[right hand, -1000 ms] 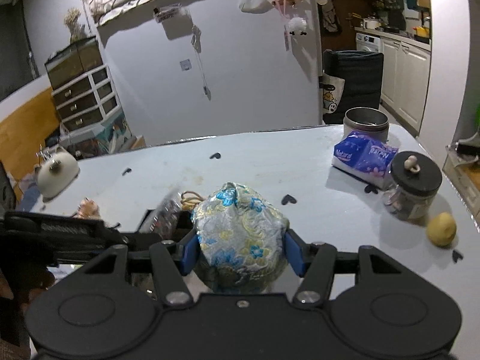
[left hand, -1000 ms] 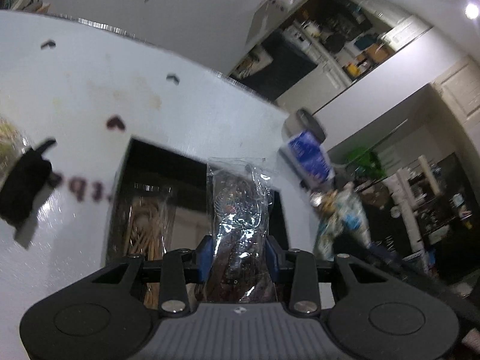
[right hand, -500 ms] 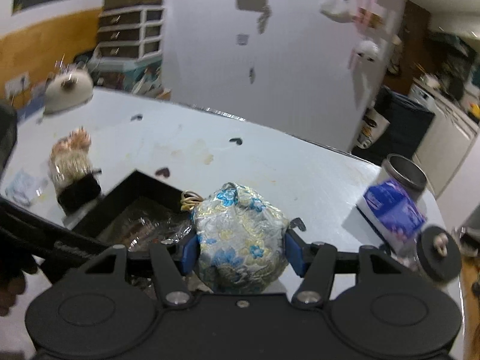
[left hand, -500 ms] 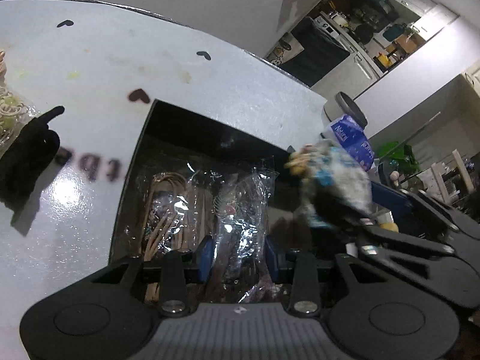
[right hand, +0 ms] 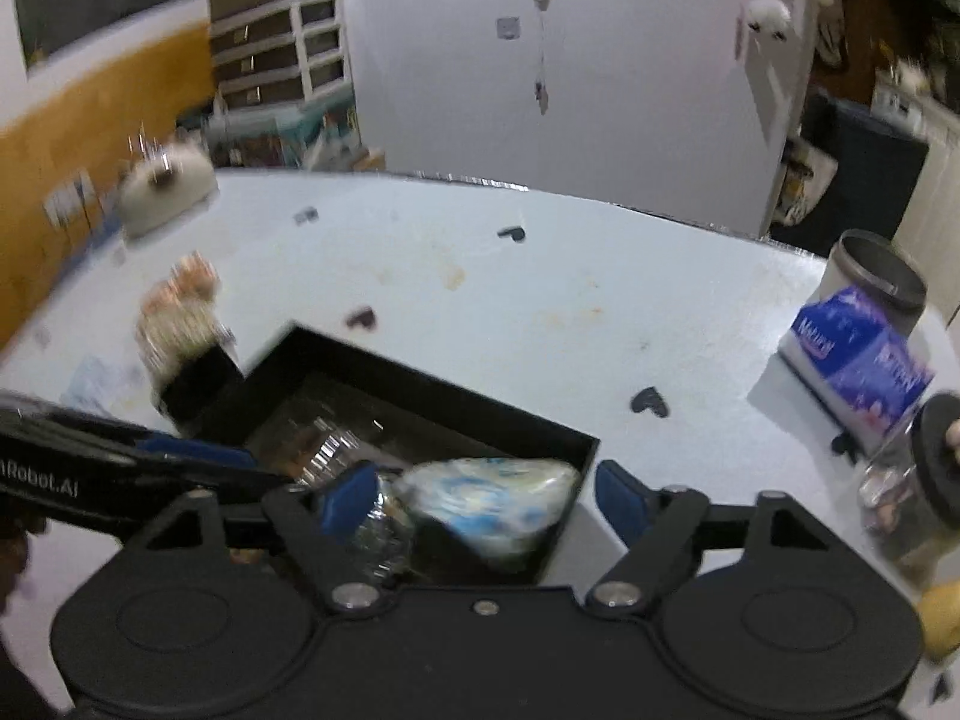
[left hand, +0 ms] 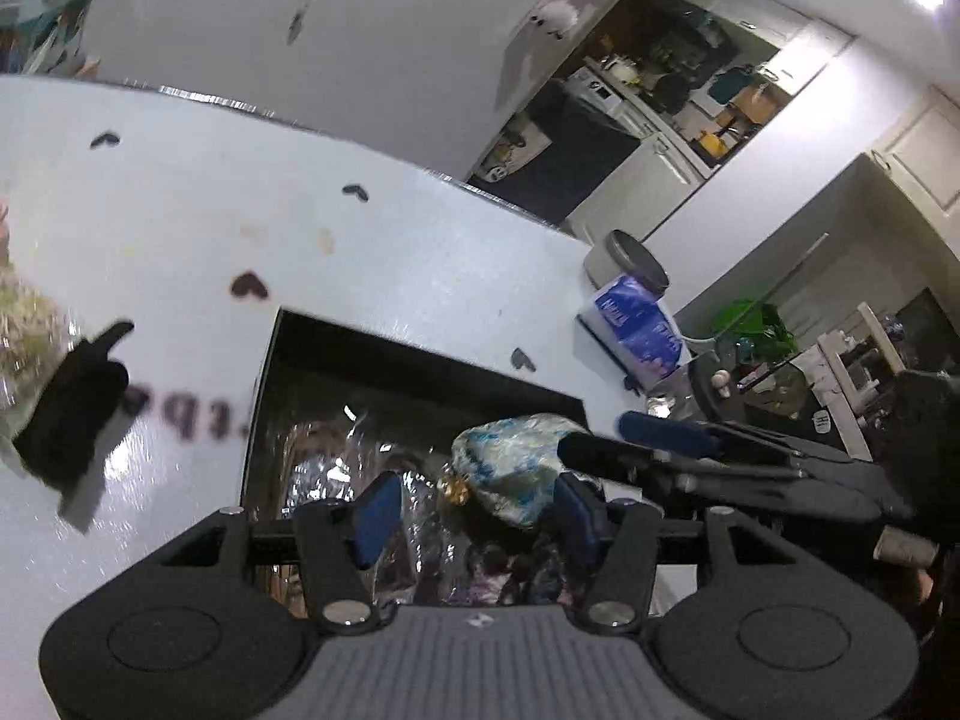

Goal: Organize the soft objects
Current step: 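Carry both items over the black box and open the right tool, then press the pouch into the box with the right tool while the left tool releases the dark cords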

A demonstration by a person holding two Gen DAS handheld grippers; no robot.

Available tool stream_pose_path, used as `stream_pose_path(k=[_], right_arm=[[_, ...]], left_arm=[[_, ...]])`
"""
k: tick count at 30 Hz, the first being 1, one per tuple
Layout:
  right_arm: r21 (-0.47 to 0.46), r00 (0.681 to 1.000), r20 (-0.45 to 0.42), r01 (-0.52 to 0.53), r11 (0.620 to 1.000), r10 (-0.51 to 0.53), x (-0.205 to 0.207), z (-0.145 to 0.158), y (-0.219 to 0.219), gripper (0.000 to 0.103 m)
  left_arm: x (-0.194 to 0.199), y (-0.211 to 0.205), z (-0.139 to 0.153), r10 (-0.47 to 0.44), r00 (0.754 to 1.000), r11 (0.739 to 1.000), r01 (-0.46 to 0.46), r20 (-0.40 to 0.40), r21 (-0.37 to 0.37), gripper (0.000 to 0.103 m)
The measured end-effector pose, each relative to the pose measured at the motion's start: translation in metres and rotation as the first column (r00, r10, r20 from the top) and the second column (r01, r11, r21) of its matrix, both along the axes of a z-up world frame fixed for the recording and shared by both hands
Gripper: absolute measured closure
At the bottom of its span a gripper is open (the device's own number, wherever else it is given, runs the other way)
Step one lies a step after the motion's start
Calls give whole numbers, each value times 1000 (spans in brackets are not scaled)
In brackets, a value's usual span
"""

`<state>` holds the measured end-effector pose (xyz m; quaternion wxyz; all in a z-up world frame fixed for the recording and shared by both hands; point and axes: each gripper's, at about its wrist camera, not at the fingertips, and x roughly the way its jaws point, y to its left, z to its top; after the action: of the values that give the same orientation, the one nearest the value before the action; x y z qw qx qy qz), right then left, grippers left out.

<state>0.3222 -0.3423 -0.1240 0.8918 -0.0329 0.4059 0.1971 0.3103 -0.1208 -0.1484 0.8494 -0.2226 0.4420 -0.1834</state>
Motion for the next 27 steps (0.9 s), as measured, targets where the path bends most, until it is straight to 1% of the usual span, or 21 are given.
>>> stream_pose_path(k=[1, 2, 3, 4, 5, 6, 7, 9, 12, 15, 20, 23, 26, 27], right_arm=[[38, 1000, -10, 10, 999, -10, 1, 3, -2, 37], [77, 1000, -24, 22, 997, -21, 3, 6, -5, 53], [92, 999, -45, 28, 995, -24, 6, 7, -5, 69], [84, 997, -75, 28, 996, -21, 10, 5, -3, 76], [55, 995, -99, 22, 998, -17, 14, 1, 1, 86], [8, 993, -114, 14, 1000, -13, 17, -4, 7, 90], [-28, 992, -129, 9, 1000, -12, 20, -10, 11, 91], [-88, 981, -194, -1, 996, -16, 27, -25, 21, 97], [-130, 975, -222, -18, 991, -11, 26, -38, 30, 98], [-135, 977, -212, -13, 991, -16, 22, -37, 31, 98], [-39, 983, -174, 51, 998, -57, 9, -16, 15, 95], [18, 987, -136, 84, 996, -81, -4, -1, 7, 90], [55, 989, -100, 114, 992, -108, -18, 11, 1, 89], [64, 989, -89, 124, 990, -118, -23, 15, -1, 85]], left_arm=[[-1, 1, 5, -6, 1000, 1000, 6, 16, 0, 51], [-1, 2, 10, -13, 1000, 1000, 13, 25, 2, 56], [-2, 2, 13, -18, 999, 1000, 18, 29, 9, 59], [-2, 1, 14, -29, 999, 999, 28, 27, 20, 60], [-1, 0, 15, -41, 999, 999, 40, 20, 33, 63], [-1, -2, 14, -48, 999, 998, 48, 10, 44, 65], [0, -3, 12, -54, 999, 997, 54, -2, 52, 66], [1, -6, 7, -69, 997, 994, 71, -32, 77, 68], [0, -10, 0, -95, 994, 987, 101, -58, 122, 70], [-1, -13, -6, -107, 992, 981, 117, -73, 157, 70], [-5, -12, -5, -115, 992, 977, 124, -56, 175, 71], [-8, -12, 2, -121, 992, 975, 125, -31, 182, 71], [-13, -13, 11, -126, 992, 974, 125, -6, 191, 71], [-15, -13, 14, -127, 992, 973, 124, 3, 194, 70]])
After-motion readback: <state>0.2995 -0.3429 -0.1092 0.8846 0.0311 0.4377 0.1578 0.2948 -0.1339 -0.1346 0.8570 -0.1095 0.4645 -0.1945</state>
